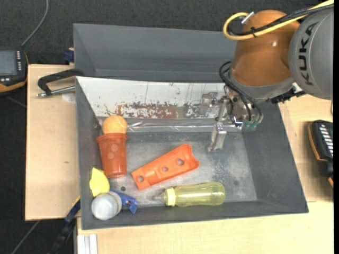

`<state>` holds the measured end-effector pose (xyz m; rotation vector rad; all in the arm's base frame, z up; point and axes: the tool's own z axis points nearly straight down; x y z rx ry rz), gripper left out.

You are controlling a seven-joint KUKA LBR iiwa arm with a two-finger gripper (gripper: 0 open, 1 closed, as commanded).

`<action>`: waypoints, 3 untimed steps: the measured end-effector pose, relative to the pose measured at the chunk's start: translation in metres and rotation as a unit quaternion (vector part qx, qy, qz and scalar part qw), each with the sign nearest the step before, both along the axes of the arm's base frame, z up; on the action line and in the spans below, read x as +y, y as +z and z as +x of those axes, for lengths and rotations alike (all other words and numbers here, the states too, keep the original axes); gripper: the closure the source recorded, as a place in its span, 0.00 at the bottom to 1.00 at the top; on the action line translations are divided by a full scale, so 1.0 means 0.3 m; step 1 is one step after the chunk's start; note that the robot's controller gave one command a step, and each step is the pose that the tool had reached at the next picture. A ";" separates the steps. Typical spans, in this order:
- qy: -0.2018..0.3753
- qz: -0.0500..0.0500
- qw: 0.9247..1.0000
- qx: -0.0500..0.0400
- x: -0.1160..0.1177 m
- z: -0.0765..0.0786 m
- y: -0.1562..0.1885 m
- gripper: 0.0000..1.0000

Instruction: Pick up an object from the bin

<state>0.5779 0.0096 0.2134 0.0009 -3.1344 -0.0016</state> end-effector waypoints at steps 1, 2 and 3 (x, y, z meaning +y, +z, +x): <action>0.000 0.000 1.000 -0.005 0.000 0.005 0.017 0.00; 0.053 0.001 0.999 -0.004 0.124 0.002 -0.191 0.00; 0.142 0.001 0.990 -0.007 0.319 0.006 -0.186 0.00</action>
Offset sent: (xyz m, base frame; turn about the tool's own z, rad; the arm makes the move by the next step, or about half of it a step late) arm -0.0032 0.0855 -0.1434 -0.2470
